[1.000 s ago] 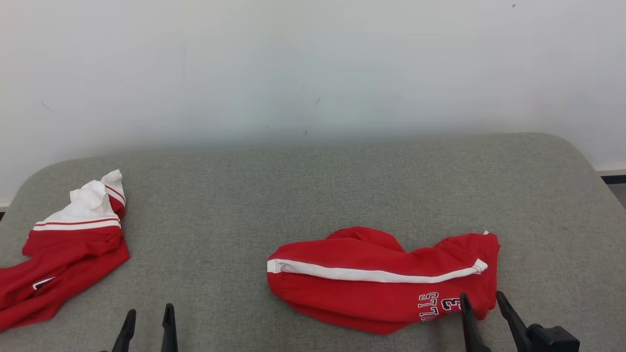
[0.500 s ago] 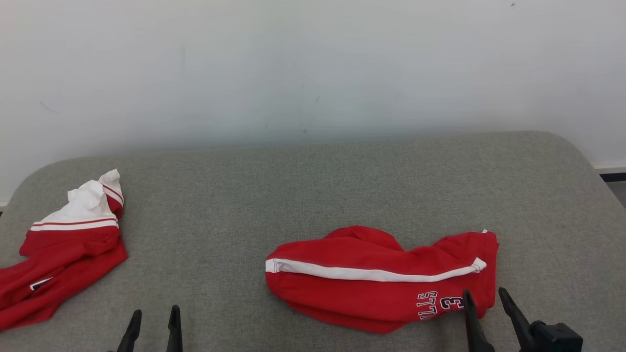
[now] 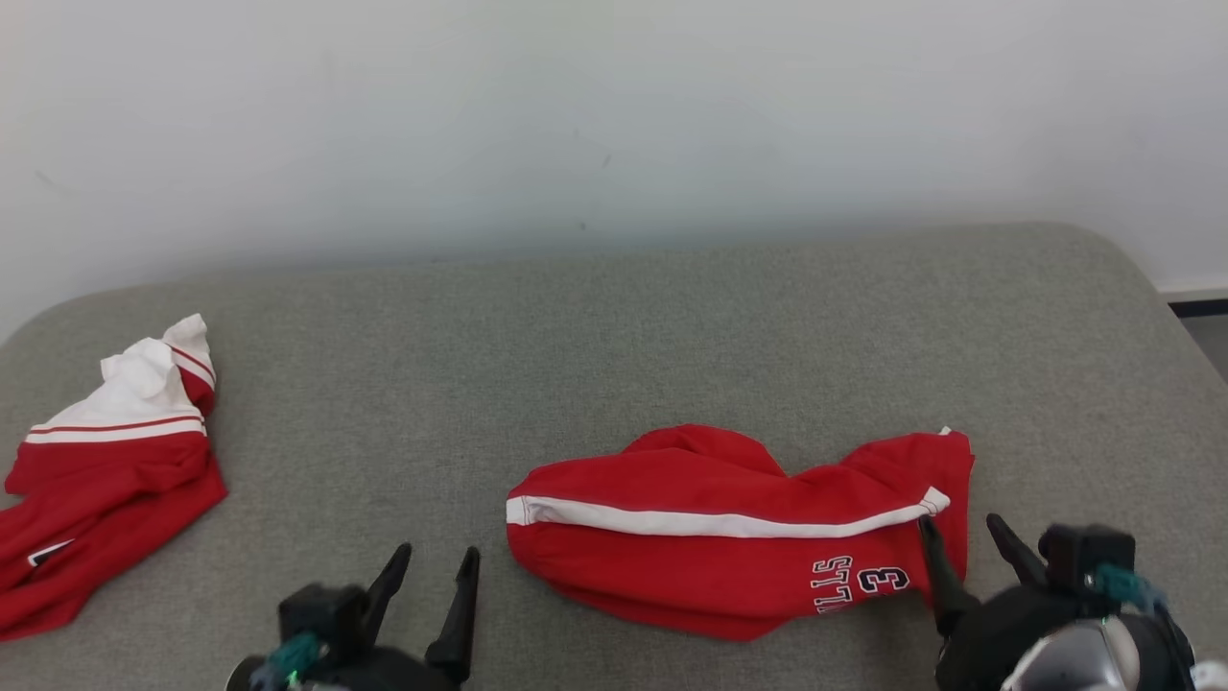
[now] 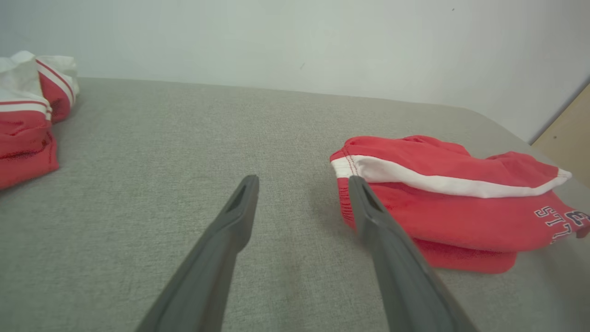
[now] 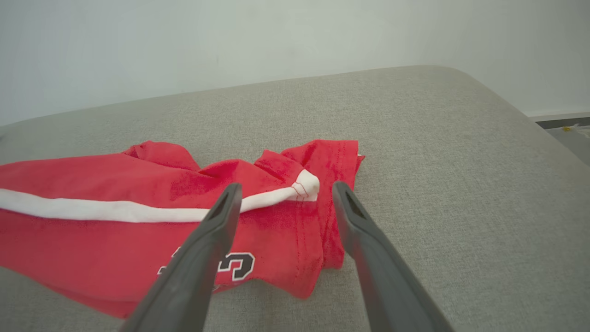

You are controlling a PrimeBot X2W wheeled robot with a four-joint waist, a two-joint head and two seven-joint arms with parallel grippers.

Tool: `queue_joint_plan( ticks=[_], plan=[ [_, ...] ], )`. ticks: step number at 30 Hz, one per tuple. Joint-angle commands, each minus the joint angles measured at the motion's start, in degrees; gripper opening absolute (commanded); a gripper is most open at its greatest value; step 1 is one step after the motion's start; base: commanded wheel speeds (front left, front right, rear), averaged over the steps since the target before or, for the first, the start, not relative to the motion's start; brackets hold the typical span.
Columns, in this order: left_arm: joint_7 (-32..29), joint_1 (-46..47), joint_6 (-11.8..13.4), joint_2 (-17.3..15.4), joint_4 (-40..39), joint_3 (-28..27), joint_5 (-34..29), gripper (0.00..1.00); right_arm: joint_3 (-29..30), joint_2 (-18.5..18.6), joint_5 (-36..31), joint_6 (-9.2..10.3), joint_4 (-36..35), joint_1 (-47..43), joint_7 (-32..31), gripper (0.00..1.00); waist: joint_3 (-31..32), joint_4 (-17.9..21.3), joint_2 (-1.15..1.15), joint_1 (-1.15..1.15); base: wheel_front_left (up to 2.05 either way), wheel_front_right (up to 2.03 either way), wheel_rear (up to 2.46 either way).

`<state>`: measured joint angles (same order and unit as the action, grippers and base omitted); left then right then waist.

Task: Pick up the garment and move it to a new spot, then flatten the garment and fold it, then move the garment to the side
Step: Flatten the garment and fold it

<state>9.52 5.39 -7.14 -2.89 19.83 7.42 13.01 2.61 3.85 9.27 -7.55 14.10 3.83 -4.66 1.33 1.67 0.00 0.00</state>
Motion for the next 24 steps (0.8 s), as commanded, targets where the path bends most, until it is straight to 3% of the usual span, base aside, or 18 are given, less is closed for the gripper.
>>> queue_joint_plan(
  ticks=[1,9,20,22,23,24],
  plan=[
    [-2.76,3.59,0.35,-0.04,2.19,1.8,1.61,1.0,0.02,1.07,0.45,0.14,1.22,2.8,-4.17,1.0,-1.24,0.74,0.0,0.0,0.0,0.0,0.0],
    [-8.88,10.88,3.49,-0.04,8.53,6.22,4.68,1.0,-0.78,1.99,1.84,0.14,5.23,9.5,-11.65,1.0,-4.38,2.26,0.0,0.0,0.0,0.0,0.0],
    [-11.97,17.39,4.97,-0.05,14.64,10.46,11.08,1.0,-4.35,4.1,4.43,0.14,9.95,14.1,-11.96,1.0,-6.91,2.82,0.0,0.0,0.0,0.0,0.0],
    [-12.07,18.3,4.84,-0.05,15.22,11.18,11.94,0.41,-4.92,4.35,4.97,0.13,10.55,14.5,-11.77,1.0,-7.1,2.9,0.0,0.0,0.0,0.0,0.0],
    [-11.76,18.61,4.74,-0.03,15.4,11.5,12.32,0.0,-5.15,4.48,5.21,0.13,10.74,14.71,-11.59,1.0,-7.19,2.93,0.0,0.0,0.0,0.0,0.0],
    [-11.31,18.82,4.69,-0.05,15.52,11.8,12.61,0.0,-5.52,4.56,5.56,0.13,10.89,14.96,-11.39,1.0,-7.26,2.93,0.0,0.0,0.0,0.0,0.0]
  ],
)
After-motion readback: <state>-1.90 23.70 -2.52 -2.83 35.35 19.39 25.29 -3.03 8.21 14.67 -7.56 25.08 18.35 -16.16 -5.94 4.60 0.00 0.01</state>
